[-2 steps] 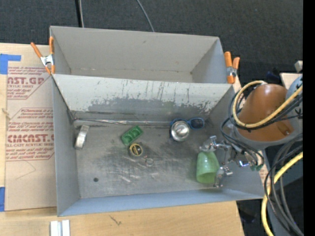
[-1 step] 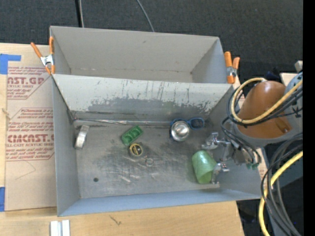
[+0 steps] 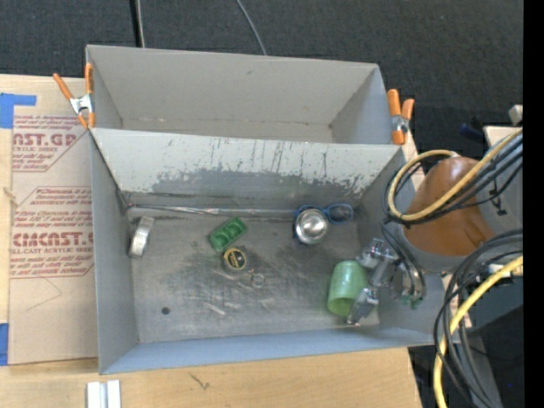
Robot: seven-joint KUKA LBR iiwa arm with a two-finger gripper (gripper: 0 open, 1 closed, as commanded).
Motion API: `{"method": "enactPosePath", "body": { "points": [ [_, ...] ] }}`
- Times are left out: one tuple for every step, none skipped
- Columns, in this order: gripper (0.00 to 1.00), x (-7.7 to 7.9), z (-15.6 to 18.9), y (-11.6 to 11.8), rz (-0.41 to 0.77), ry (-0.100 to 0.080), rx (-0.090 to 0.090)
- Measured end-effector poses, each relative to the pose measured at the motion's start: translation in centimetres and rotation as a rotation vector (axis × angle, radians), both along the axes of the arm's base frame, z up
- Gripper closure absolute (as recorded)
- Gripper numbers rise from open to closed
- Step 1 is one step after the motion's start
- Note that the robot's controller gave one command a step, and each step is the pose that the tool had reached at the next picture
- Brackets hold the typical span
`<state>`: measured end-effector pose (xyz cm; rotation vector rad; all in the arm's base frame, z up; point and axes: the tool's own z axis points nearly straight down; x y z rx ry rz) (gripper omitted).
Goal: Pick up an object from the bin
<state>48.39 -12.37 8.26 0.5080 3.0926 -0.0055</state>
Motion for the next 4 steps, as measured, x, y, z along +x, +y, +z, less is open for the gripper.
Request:
{"method": "enactPosePath", "body": {
  "points": [
    [0.00,0.3,0.1,1.9,-0.176,0.001,0.009],
    [1.00,0.3,0.1,1.9,-0.175,0.001,0.009],
    [1.00,0.5,8.1,1.9,-0.174,-0.001,0.004],
    [1.00,0.6,9.7,2.0,-0.172,0.004,0.006]
  ]
}}
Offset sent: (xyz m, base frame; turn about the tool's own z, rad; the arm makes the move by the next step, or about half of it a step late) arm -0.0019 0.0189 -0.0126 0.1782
